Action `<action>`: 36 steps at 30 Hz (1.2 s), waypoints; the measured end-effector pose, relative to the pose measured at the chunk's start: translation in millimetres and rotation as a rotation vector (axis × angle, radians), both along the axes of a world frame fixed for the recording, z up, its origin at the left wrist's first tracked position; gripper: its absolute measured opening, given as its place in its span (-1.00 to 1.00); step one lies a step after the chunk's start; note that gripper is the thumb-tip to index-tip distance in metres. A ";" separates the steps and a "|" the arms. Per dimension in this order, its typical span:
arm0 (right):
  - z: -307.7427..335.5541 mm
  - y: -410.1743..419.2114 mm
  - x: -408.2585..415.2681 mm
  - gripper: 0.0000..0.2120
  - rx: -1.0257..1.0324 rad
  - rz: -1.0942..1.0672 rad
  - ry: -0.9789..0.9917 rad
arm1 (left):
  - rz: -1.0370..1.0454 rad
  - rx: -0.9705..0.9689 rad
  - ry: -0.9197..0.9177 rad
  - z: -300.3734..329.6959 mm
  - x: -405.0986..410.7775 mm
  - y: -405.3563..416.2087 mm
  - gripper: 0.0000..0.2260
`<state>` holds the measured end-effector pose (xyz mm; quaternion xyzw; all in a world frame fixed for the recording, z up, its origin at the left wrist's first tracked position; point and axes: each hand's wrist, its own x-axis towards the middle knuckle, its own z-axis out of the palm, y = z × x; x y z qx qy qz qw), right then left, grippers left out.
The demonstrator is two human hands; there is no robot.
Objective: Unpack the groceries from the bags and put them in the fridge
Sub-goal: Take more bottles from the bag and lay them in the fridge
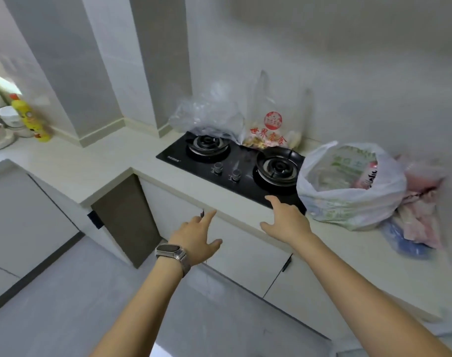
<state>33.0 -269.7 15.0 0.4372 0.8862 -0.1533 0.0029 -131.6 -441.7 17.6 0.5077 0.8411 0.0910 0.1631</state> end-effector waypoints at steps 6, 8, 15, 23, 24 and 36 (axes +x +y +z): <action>-7.1 81.4 63.3 -0.38 -0.005 -0.161 -0.017 | -0.141 -0.025 -0.018 -13.8 29.0 94.2 -0.38; -8.4 111.0 78.7 -0.39 -0.003 -0.199 -0.023 | -0.180 -0.030 -0.013 -17.5 37.4 126.7 -0.38; -18.3 189.5 114.3 -0.41 -0.043 -0.316 0.005 | -0.229 0.000 -0.046 -35.7 68.8 224.8 -0.42; -29.2 260.7 114.6 -0.49 -0.367 -0.575 0.449 | -0.354 -0.028 -0.193 -52.7 79.1 321.2 -0.48; -29.5 268.5 112.8 -0.52 -0.398 -0.611 0.513 | -0.366 -0.031 -0.228 -54.1 82.0 330.8 -0.49; -50.7 322.9 124.9 -0.54 -0.583 -0.983 0.909 | -0.521 -0.048 -0.452 -72.4 112.3 409.2 -0.69</action>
